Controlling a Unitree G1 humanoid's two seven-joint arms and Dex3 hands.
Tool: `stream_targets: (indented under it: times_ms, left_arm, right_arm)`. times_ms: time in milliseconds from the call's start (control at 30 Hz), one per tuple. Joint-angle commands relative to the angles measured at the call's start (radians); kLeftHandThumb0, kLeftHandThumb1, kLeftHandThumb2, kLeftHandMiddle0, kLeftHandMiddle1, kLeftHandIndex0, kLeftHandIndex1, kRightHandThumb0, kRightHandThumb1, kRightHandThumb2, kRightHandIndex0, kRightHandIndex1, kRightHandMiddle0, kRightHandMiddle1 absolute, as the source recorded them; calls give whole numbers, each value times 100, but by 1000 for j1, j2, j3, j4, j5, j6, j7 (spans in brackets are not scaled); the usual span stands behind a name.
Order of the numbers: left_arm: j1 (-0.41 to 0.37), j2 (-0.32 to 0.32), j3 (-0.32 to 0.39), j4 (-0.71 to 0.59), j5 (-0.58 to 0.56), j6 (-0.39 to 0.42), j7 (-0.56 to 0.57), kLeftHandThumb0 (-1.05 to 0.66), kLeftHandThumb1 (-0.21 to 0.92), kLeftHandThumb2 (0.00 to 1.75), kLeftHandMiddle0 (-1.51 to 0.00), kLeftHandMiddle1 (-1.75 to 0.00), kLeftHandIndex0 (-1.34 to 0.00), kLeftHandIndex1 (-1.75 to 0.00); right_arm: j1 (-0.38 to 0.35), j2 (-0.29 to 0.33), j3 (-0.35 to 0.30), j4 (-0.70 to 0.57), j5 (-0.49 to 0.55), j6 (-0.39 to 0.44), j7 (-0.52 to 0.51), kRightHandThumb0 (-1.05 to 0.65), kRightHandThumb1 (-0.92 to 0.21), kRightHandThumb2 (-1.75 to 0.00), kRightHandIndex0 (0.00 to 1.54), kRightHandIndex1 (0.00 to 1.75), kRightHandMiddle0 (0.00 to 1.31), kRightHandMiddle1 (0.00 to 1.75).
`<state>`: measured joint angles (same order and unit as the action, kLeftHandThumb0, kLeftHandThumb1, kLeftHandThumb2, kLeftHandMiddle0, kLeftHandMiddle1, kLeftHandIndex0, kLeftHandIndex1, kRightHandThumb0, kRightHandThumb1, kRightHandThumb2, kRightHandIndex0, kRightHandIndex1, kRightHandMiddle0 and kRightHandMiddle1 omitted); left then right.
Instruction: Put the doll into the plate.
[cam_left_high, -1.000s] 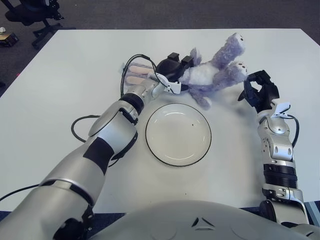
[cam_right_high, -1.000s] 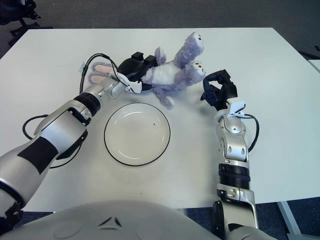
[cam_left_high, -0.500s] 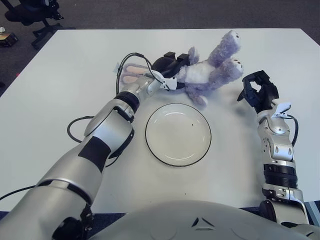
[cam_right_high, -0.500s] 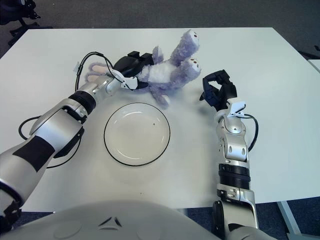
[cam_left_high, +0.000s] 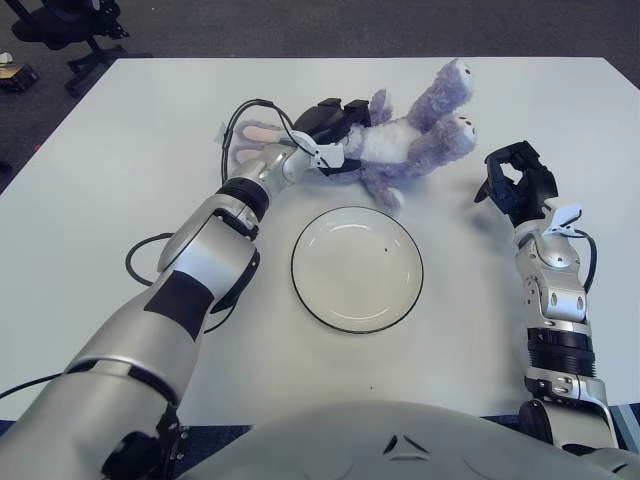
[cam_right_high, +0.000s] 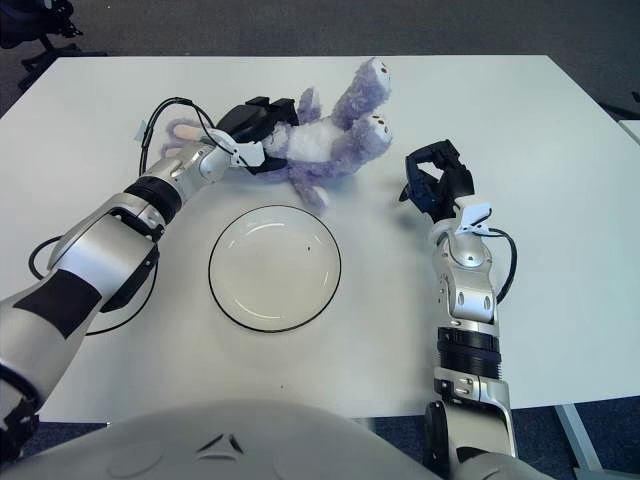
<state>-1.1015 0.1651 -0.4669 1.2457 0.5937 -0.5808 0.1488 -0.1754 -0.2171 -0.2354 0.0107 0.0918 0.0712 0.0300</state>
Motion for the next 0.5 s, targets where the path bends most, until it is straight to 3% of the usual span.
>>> stream_targets:
  times_ms: [0, 467]
  left_arm:
    - [-42, 22, 25, -23, -22, -11, -25, 45, 37, 124, -56, -175, -60, -175]
    - [-45, 44, 64, -65, -43, -25, -78, 46, 35, 126, -58, -175, -61, -175]
  right_arm:
    - [-11, -3, -5, 11, 2, 7, -4, -35, -92, -44, 82, 171, 28, 167]
    - [-18, -4, -6, 24, 1, 9, -6, -35, -92, -44, 81, 170, 28, 167]
